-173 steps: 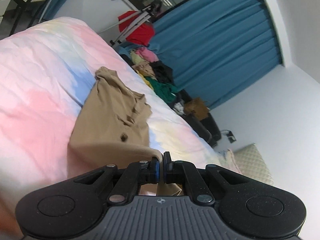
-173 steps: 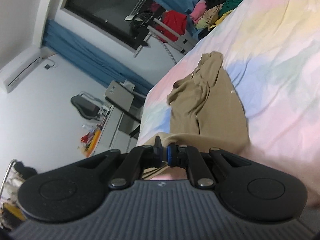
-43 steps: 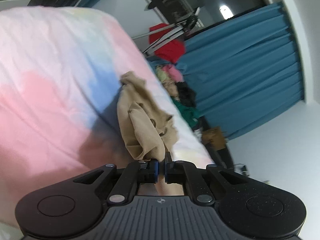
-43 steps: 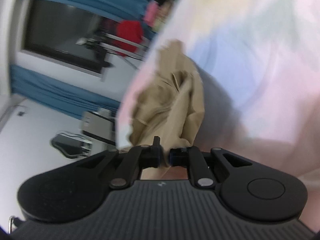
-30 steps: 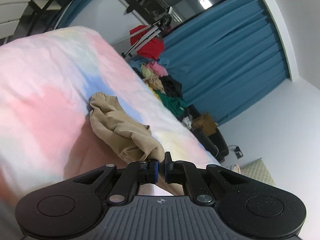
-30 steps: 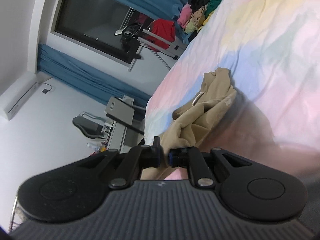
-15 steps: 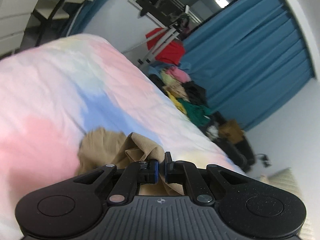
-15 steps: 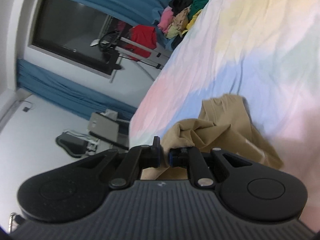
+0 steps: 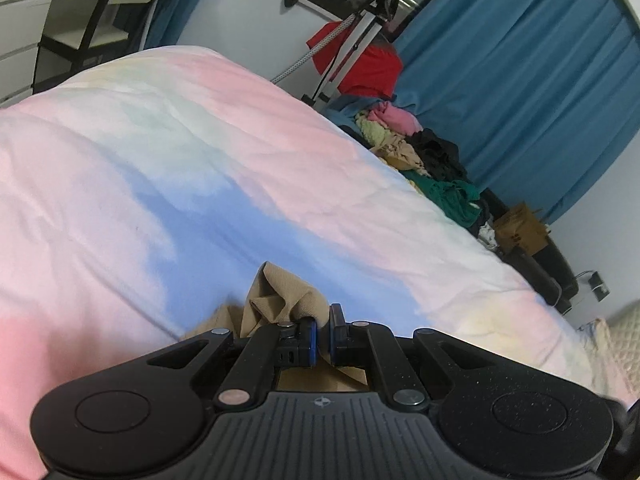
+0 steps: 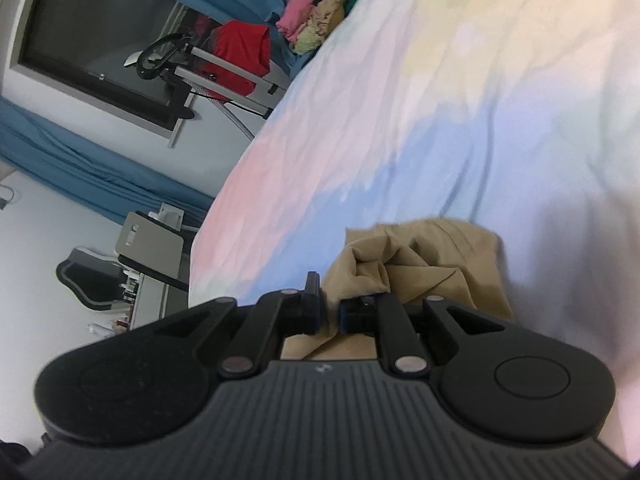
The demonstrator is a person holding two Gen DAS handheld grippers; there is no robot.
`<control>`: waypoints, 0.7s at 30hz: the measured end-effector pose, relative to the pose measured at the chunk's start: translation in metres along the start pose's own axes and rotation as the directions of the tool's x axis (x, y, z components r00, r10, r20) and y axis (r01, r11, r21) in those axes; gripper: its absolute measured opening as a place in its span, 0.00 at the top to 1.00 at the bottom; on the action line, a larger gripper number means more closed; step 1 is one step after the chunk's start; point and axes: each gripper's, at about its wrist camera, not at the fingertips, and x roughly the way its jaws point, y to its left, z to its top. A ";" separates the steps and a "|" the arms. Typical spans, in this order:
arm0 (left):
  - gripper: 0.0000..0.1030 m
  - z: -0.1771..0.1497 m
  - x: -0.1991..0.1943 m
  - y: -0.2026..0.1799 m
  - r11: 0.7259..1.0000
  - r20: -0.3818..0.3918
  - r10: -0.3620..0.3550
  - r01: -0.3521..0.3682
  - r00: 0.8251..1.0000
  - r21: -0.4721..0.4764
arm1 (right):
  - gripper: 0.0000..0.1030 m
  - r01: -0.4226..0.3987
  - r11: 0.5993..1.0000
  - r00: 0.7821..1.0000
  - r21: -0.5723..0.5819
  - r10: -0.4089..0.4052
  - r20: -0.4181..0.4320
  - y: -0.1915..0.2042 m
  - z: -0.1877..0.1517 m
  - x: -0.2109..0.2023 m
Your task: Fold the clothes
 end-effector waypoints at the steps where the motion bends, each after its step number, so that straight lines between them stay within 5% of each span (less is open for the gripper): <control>1: 0.94 0.001 0.003 0.001 1.000 0.004 0.004 -0.004 1.000 0.009 | 0.87 -0.001 1.000 1.000 -0.016 0.001 0.004 0.002 0.002 0.004; 6: 0.93 -0.002 0.005 0.002 0.998 0.014 0.022 -0.023 1.000 0.052 | 0.82 0.000 0.995 1.000 -0.099 0.000 0.004 0.007 0.001 0.017; 7: 0.85 -0.004 0.002 -0.002 0.996 0.018 0.024 -0.026 1.000 0.081 | 0.77 -0.011 0.993 1.000 -0.114 0.011 0.003 0.007 -0.001 0.016; 8: 0.77 -0.006 -0.001 -0.007 0.993 0.023 0.026 -0.028 0.999 0.110 | 0.58 -0.033 0.991 0.999 -0.128 0.034 0.004 0.007 -0.002 0.014; 9: 0.57 -0.009 -0.005 -0.011 0.990 0.027 0.028 -0.031 0.999 0.139 | 0.32 -0.061 0.988 0.998 -0.140 0.062 0.006 0.009 -0.004 0.010; 10: 0.41 -0.011 -0.008 -0.015 0.985 0.032 0.029 -0.034 0.999 0.168 | 0.22 -0.086 0.984 0.996 -0.154 0.089 0.010 0.012 -0.005 0.005; 11: 0.35 -0.014 -0.012 -0.019 0.980 0.037 0.031 -0.038 0.999 0.196 | 0.14 -0.105 0.979 0.994 -0.173 0.110 0.019 0.015 -0.008 -0.001; 13: 0.21 -0.018 -0.018 -0.027 0.967 0.046 0.033 -0.044 0.998 0.253 | 0.15 -0.138 0.967 0.989 -0.216 0.147 0.024 0.024 -0.011 -0.012; 18: 0.16 -0.030 -0.035 -0.047 0.919 0.071 0.037 -0.062 0.997 0.389 | 0.16 -0.071 0.926 0.994 -0.371 0.097 0.052 0.040 -0.020 -0.037; 21: 0.14 -0.039 -0.036 -0.052 0.896 0.057 0.049 -0.070 0.997 0.440 | 0.38 -0.006 0.899 0.999 -0.437 0.024 0.035 0.041 -0.025 -0.040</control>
